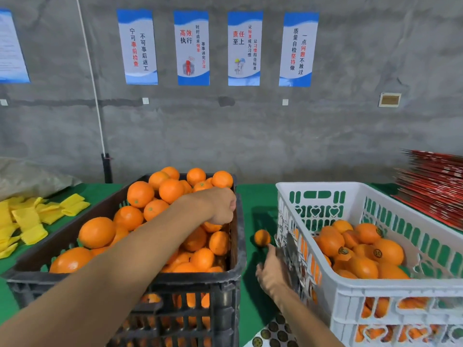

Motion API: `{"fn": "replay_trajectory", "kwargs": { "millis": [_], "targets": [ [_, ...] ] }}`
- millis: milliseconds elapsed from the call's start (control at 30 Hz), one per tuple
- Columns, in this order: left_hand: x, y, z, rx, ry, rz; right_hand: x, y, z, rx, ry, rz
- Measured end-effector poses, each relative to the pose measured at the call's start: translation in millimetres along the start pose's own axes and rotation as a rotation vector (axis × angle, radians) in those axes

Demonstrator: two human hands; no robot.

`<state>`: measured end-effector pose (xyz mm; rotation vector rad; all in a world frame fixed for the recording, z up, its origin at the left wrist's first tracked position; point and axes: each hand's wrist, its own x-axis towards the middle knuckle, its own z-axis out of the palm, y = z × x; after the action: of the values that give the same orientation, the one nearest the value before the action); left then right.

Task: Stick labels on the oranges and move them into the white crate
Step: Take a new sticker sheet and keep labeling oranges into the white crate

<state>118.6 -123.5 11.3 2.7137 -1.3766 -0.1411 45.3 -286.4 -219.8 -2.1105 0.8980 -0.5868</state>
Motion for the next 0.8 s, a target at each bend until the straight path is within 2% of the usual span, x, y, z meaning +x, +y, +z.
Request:
{"fn": "replay_trajectory", "kwargs": {
  "millis": [67, 167, 267, 300, 367, 400, 467, 567, 700, 800],
  "targets": [
    [7.3, -4.0, -2.1, 0.076, -0.03, -0.007, 21.5, 0.7, 10.4, -0.016, 0.026, -0.008],
    [21.6, -17.0, 4.0, 0.148, -0.023, 0.019, 53.7, -10.1, 34.9, 0.201, 0.09, 0.01],
    [37.4, -28.3, 4.9, 0.204, 0.17, 0.093, 83.0, -16.4, 47.1, 0.126, 0.169, 0.121],
    [44.5, -31.4, 3.3, 0.233, 0.223, 0.097, 91.4, -15.7, 47.5, 0.088, 0.175, 0.101],
    [57.1, -36.2, 0.7, 0.273, 0.274, 0.077, 109.2, -13.2, 50.9, 0.007, 0.08, 0.029],
    [62.5, -39.1, 2.0, 0.288, 0.263, 0.067, 115.2, -12.5, 52.3, -0.156, 0.039, -0.017],
    [70.1, -44.4, 7.1, 0.329, 0.193, 0.05, 123.1, -12.6, 53.8, -0.331, 0.006, -0.016],
    [75.2, -48.5, 12.6, 0.407, 0.091, 0.042, 126.2, -11.9, 59.1, -0.357, -0.012, -0.03],
    [76.6, -47.3, 14.2, 0.4, 0.086, 0.051, 114.2, -11.5, 62.2, -0.419, -0.011, -0.056],
    [74.8, -48.3, 16.1, 0.384, 0.088, 0.058, 100.9, -15.1, 58.4, -0.54, 0.043, -0.176]
  ]
}}
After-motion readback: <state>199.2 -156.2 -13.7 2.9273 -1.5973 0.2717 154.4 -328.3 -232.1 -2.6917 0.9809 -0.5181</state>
